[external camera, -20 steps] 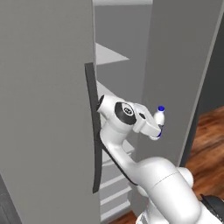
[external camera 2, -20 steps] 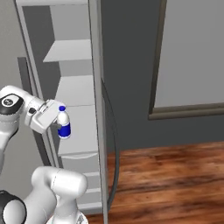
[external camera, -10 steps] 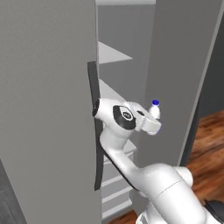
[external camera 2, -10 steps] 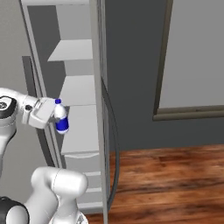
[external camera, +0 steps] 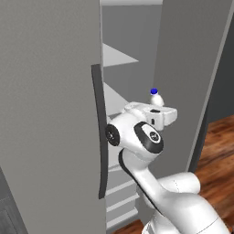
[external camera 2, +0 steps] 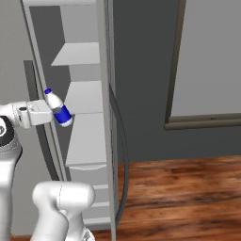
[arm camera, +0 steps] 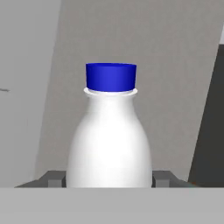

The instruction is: Take the bottled waters from the counter and place them in the freezer to freeze. Close the freezer door after placing the bottles.

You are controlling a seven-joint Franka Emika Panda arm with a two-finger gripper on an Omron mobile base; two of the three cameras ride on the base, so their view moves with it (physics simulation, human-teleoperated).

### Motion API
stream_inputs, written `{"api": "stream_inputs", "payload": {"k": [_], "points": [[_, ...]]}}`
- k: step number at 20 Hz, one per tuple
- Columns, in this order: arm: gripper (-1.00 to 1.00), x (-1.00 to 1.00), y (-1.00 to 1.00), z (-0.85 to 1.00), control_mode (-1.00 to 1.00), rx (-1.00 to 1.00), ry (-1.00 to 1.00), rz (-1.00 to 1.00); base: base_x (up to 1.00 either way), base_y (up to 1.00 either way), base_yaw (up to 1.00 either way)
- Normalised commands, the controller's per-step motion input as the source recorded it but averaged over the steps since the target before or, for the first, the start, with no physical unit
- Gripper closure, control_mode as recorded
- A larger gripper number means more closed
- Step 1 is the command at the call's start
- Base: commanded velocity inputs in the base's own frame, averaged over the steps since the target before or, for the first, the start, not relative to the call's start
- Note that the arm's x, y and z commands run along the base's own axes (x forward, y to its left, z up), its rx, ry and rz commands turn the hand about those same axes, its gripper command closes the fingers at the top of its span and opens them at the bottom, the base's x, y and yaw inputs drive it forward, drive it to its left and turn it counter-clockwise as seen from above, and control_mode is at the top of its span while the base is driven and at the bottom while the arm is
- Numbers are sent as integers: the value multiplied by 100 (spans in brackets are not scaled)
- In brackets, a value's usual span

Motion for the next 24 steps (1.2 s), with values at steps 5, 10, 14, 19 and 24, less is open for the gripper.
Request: {"api": "stream_inputs", "payload": {"k": [5, 10, 14, 19, 24], "points": [[100, 0, 11, 85, -100, -11, -9, 36, 0, 0, 0], [100, 23, 12, 52, -100, 11, -9, 26, 0, 0, 0], [100, 56, 48, 35, -100, 18, 0, 19, 0, 0, 0], [100, 73, 42, 44, -100, 23, 10, 25, 0, 0, 0], [100, 37, 21, 67, -100, 14, 16, 32, 0, 0, 0]]}}
